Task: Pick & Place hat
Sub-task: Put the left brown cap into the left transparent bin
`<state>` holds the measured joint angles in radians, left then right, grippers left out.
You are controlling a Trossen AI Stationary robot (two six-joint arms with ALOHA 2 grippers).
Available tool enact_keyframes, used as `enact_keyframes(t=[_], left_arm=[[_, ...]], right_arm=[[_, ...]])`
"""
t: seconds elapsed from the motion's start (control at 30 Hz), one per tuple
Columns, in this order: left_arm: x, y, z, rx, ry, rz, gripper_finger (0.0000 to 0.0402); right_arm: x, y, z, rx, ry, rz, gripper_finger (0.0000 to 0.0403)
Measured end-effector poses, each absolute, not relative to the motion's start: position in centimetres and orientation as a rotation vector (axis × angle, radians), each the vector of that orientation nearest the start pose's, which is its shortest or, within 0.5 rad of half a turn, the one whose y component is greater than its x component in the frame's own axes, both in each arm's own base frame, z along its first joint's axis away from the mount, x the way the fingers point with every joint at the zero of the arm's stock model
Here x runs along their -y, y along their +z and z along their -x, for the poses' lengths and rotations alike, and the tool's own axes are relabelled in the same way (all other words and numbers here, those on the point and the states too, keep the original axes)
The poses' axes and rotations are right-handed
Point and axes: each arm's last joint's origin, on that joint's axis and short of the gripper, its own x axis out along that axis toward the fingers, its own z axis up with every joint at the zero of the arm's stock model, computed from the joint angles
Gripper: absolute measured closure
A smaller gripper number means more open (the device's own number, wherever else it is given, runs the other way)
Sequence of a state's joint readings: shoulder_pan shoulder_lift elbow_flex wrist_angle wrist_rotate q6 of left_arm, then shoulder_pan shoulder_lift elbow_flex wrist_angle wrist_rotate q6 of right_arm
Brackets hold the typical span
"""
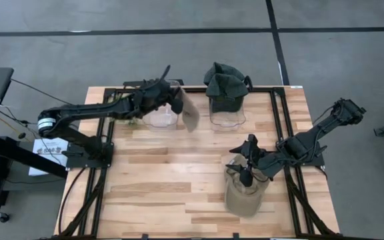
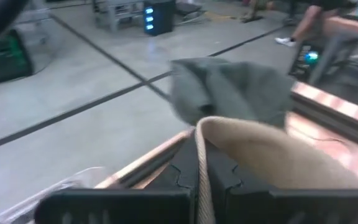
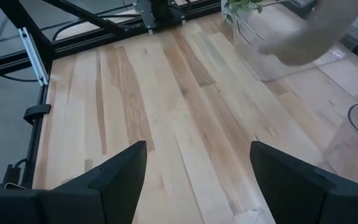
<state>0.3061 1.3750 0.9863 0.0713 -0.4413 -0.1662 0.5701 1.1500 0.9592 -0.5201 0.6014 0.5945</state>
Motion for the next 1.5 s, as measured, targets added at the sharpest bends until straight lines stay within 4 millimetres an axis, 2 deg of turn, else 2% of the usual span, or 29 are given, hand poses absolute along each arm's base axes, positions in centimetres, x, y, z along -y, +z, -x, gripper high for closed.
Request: enact_keyframes(t=[0.17,0.3,0.53,0.83,1.1,1.23,1.5], left_arm=[[-12.7,29.0,-27.7,-0.318,0.87,0.166,0.0397],[-13.6,28.4,-27.0,-0.375,0.927,0.184,0.0397],[-13.6,28.8,-26.4,-0.372,0.984,0.17,0.0397],[-12.8,31.4,-24.4,-0.254,1.05,0.204,0.0398],[-12.7,29.3,-23.6,-0.414,1.162,0.277,0.0398],[-12.9,28.6,-23.9,-0.436,1.197,0.277,0.0398],[-15.1,28.0,-22.5,-0.47,1.307,0.315,0.0398]], right_arm=[[-11.2,29.7,-20.5,-0.556,-0.201,-0.184,0.0127],[-11.2,29.7,-20.5,-0.561,-0.202,-0.18,0.0127],[-11.2,29.6,-20.4,-0.57,-0.205,-0.173,0.0127],[-11.2,29.6,-20.4,-0.57,-0.205,-0.173,0.0127],[-11.2,29.6,-20.4,-0.568,-0.21,-0.195,0.0127],[-11.2,29.6,-20.4,-0.568,-0.208,-0.204,0.0127],[-11.8,29.6,-20.1,-0.565,-0.185,-0.209,0.0127]])
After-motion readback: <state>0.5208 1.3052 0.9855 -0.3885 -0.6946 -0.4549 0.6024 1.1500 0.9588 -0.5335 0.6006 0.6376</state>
